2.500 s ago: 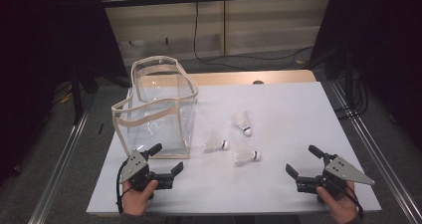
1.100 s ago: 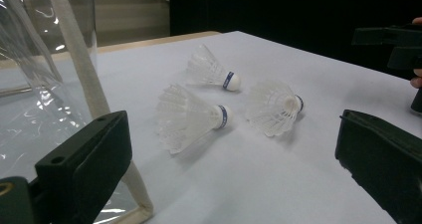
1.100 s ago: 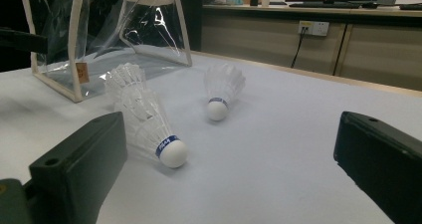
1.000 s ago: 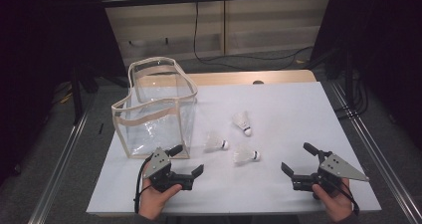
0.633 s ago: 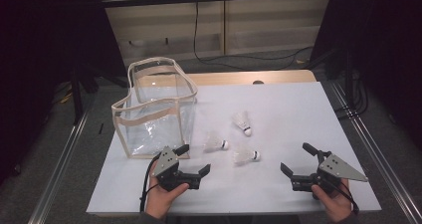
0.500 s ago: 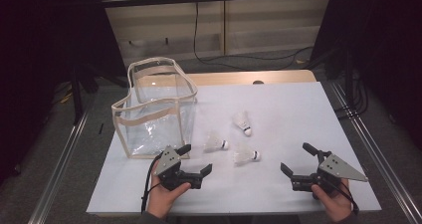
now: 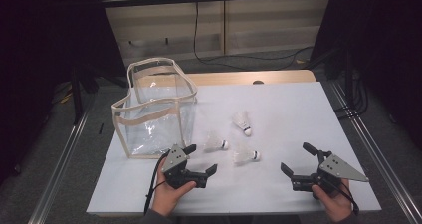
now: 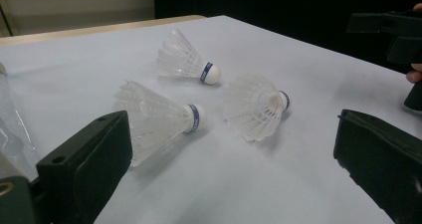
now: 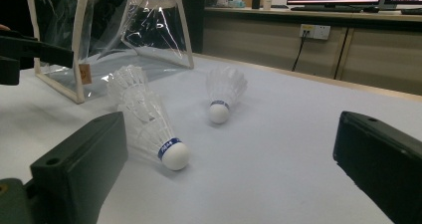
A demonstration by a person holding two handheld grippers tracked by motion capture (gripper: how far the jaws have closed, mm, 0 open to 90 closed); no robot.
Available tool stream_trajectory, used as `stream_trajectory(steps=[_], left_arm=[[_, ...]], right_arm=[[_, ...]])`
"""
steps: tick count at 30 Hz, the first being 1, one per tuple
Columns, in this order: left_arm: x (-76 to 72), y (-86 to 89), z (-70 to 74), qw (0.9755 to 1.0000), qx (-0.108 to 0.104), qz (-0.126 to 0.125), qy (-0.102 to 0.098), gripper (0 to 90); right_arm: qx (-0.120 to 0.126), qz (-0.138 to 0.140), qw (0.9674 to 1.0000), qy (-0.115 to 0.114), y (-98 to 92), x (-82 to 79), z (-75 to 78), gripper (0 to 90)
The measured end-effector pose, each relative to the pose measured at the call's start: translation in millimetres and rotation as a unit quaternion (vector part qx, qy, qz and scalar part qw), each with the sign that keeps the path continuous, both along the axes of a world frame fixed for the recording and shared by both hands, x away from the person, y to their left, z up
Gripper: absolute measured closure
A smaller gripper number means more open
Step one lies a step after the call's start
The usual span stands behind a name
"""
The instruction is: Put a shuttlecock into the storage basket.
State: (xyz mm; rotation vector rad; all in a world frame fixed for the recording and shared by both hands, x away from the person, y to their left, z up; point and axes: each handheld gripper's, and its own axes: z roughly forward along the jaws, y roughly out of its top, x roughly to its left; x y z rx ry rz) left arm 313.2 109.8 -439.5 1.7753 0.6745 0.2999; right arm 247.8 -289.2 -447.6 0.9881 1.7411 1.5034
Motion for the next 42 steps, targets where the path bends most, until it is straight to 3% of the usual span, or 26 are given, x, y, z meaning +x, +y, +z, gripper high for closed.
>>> stream_trajectory(steps=[3, 23, 29, 38, 42], left_arm=[[1.0, -2.6, 0.8, 1.0000, 0.007, 0.003, -0.005, 2.1], [13.9, -19.2, 1.0, 0.9981, 0.025, 0.038, 0.040, 2.4], [17.7, -21.3, 0.7, 0.9980, 0.023, 0.042, 0.042, 2.3], [22.4, -27.1, -1.1, 0.9965, 0.046, 0.052, 0.048, 3.1], [26.8, -26.8, -1.4, 0.9961, 0.040, 0.058, 0.052, 4.2]], right_arm=[[0.000, 0.000, 1.0000, 0.000, 0.0, 0.1, 0.0, 0.4], [0.000, 0.002, 1.0000, -0.003, -0.1, -0.4, 0.5, 0.4], [0.001, 0.003, 1.0000, -0.004, -0.1, -1.0, 0.7, 0.4], [0.001, 0.003, 1.0000, -0.005, -0.1, -1.0, 0.8, 0.4], [0.001, 0.002, 1.0000, -0.004, -0.5, -0.9, 0.5, 0.2]])
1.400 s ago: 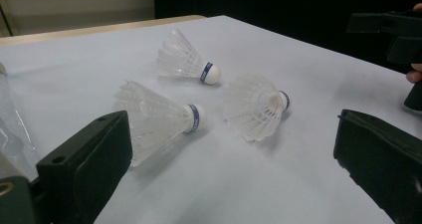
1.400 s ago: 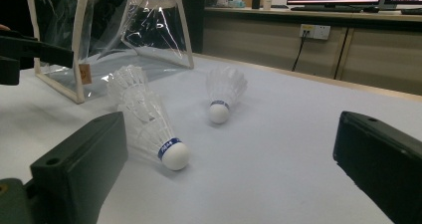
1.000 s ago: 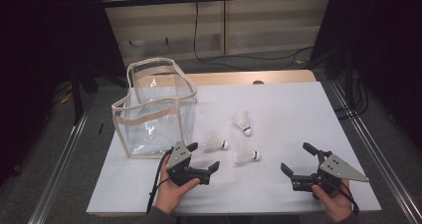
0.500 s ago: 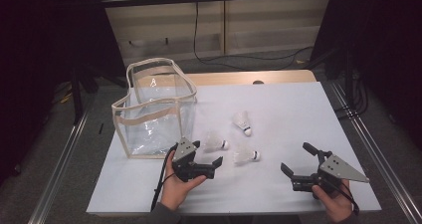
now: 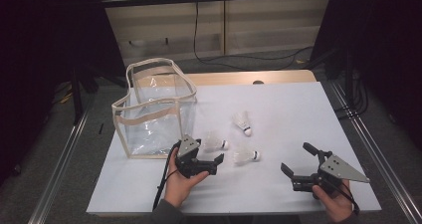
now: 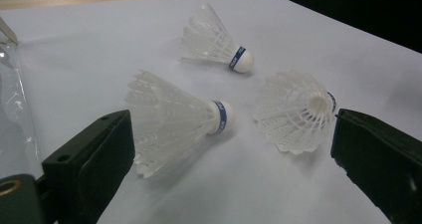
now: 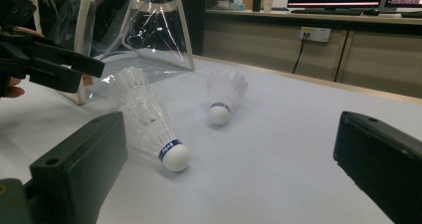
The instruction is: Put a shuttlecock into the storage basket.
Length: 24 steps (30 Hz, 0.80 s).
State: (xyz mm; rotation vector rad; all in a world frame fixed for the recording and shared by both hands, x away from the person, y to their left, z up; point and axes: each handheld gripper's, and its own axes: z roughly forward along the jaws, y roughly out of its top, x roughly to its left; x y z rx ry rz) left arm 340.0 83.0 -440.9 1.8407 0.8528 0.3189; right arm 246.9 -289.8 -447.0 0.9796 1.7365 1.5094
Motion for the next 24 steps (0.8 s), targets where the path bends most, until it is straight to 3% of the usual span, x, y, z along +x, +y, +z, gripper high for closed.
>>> stream_trajectory(steps=[24], left_arm=[[7.6, -6.9, -2.2, 0.9995, 0.020, 0.017, 0.016, 8.3]], right_arm=[[-0.002, 0.001, 1.0000, -0.001, 0.4, 0.2, 0.0, 0.3]])
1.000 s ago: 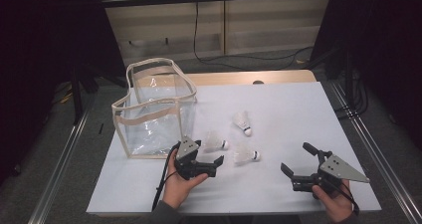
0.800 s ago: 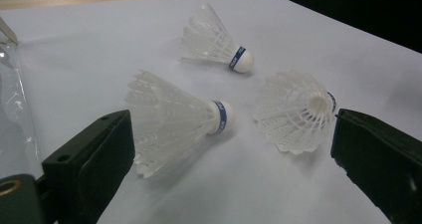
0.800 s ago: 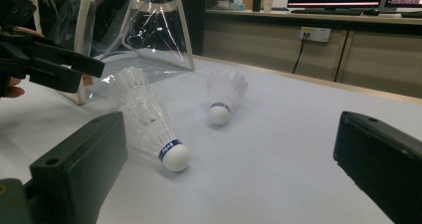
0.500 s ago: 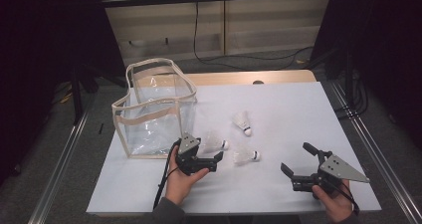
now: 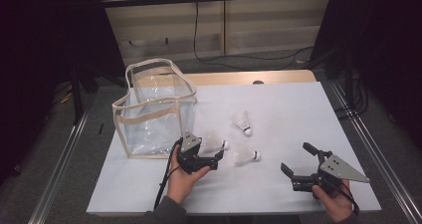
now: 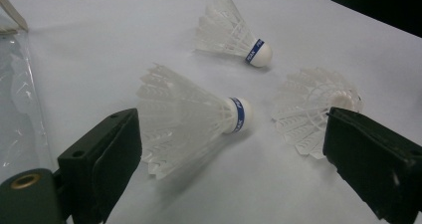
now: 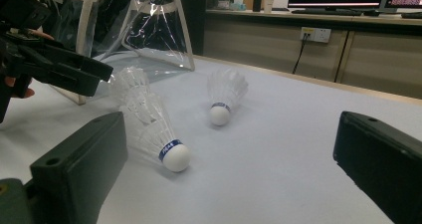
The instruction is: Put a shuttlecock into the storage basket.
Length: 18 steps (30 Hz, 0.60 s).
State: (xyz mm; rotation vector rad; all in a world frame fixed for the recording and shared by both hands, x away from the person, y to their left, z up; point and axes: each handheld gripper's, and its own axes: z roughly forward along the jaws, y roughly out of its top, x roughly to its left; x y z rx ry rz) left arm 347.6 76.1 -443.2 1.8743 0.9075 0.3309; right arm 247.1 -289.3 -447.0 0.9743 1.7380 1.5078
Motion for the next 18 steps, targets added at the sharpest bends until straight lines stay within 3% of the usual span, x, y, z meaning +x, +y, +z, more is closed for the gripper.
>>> stream_trajectory(steps=[18], left_arm=[[1.2, -7.2, 0.3, 0.9999, 0.015, 0.007, 0.003, 7.3]], right_arm=[[0.000, 0.000, 1.0000, 0.000, -0.3, -0.2, 0.1, 0.3]])
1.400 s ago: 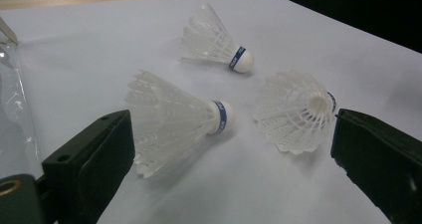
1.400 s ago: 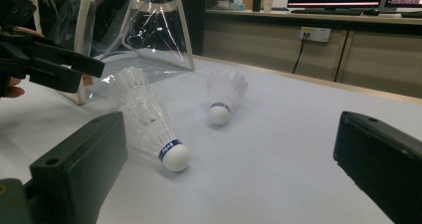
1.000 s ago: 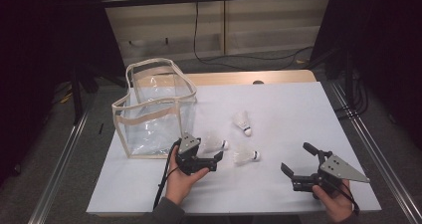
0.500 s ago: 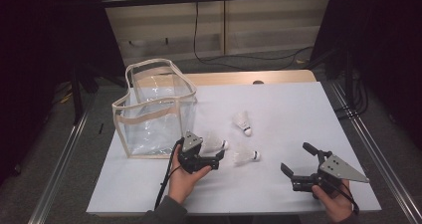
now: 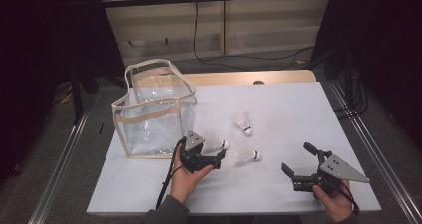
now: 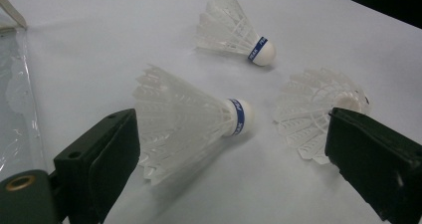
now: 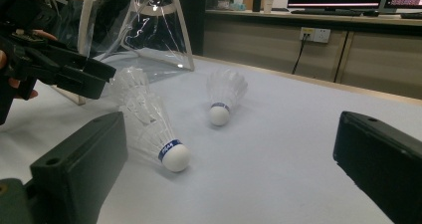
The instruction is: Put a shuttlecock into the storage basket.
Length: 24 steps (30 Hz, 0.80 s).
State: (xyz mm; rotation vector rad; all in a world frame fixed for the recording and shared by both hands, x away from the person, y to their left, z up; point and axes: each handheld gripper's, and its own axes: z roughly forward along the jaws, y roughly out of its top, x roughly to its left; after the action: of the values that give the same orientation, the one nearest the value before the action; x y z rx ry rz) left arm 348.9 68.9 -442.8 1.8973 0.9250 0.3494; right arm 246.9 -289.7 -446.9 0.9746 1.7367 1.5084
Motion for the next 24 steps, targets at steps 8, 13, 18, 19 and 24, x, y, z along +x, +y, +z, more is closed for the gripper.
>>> stream_trajectory(steps=[8, 13, 18, 19, 24], left_arm=[[0.2, -1.3, -1.4, 1.0000, 0.000, -0.006, 0.006, 11.8], [0.9, -0.7, -0.9, 0.9999, -0.012, -0.008, 0.009, 15.6], [1.3, -0.2, -1.1, 0.9998, -0.009, -0.014, 0.015, 20.9], [1.1, -0.9, -1.3, 0.9997, -0.013, -0.015, 0.015, 21.9], [0.6, -1.4, -1.3, 0.9992, -0.018, -0.024, 0.026, 26.4]], right_arm=[[0.001, 0.001, 1.0000, 0.000, 0.1, -0.3, 0.1, 0.3], [0.000, 0.001, 1.0000, 0.000, 0.0, -0.3, 0.1, 0.4], [0.000, 0.001, 1.0000, -0.001, 0.3, -0.3, 0.2, 0.5], [-0.001, 0.001, 1.0000, -0.001, 0.2, -0.3, 0.2, 0.5], [-0.001, 0.000, 1.0000, -0.001, -0.1, -0.5, 0.3, 0.5]])
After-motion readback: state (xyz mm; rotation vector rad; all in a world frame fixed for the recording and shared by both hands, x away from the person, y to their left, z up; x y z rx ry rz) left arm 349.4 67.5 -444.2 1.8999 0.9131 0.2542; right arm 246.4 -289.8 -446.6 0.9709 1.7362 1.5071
